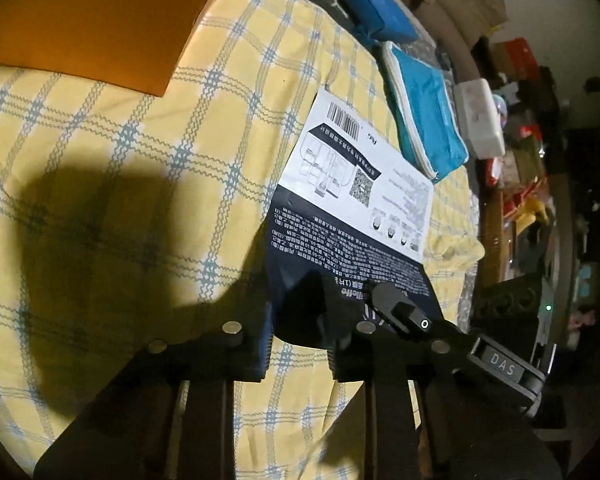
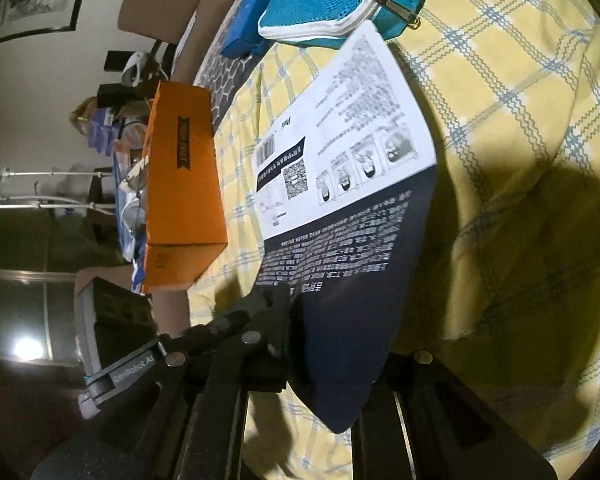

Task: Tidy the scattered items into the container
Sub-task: 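Move the right gripper to the black SKIN card and grasp its edge, then grasp the SKIN card with the left gripper while the right gripper holds it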

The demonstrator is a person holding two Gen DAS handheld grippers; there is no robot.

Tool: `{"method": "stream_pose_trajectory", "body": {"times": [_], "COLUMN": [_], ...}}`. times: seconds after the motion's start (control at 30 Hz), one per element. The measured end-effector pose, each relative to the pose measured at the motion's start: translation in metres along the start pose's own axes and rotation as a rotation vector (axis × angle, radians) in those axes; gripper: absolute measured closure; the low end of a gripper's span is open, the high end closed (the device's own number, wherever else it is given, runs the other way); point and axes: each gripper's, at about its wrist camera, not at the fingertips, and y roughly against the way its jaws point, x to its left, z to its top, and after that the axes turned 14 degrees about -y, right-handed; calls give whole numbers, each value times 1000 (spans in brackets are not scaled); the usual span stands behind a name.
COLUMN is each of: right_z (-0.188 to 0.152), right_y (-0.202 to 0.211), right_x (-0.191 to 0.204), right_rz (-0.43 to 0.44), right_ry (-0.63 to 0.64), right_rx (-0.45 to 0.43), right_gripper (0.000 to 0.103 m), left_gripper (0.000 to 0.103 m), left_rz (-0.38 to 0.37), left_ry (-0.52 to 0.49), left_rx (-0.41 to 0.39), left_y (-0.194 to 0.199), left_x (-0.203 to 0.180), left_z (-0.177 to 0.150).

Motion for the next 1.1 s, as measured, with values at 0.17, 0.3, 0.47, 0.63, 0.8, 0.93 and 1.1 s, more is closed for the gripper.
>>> {"method": "stream_pose_trajectory", "body": {"times": [0.17,0.3,0.47,0.63,0.8,0.93,1.1], "right_z": [1,0,-3,-3,-9,-16,-16], "right_y": [5,11,20,35,51,50,52], "right_x": [1,3,11,13,28,41,41], "right_rz": [-35,-57,-96,-107,-118,-154,-145], "right_ry": [11,39,85,100,186,259,272], "right_rx": [-33,-69,-120,-199,-288,-312,-312], "right_gripper": [90,88,86,86,88,88,88], "left_gripper": [87,88,88,91,92,93,94], "left_rz": [11,49,71,32,-8,6,6], "left_ry": [-20,-66,-103,-92,-83,-90,-98], "left_rx": [-2,-23,-43,-39,-73,-88,-102], "left_y": [2,7,11,19,38,44,47], "left_x": [-2,-11,-22,-26,-28,-27,-29], "left_z": [0,2,1,3,10,11,14]}}
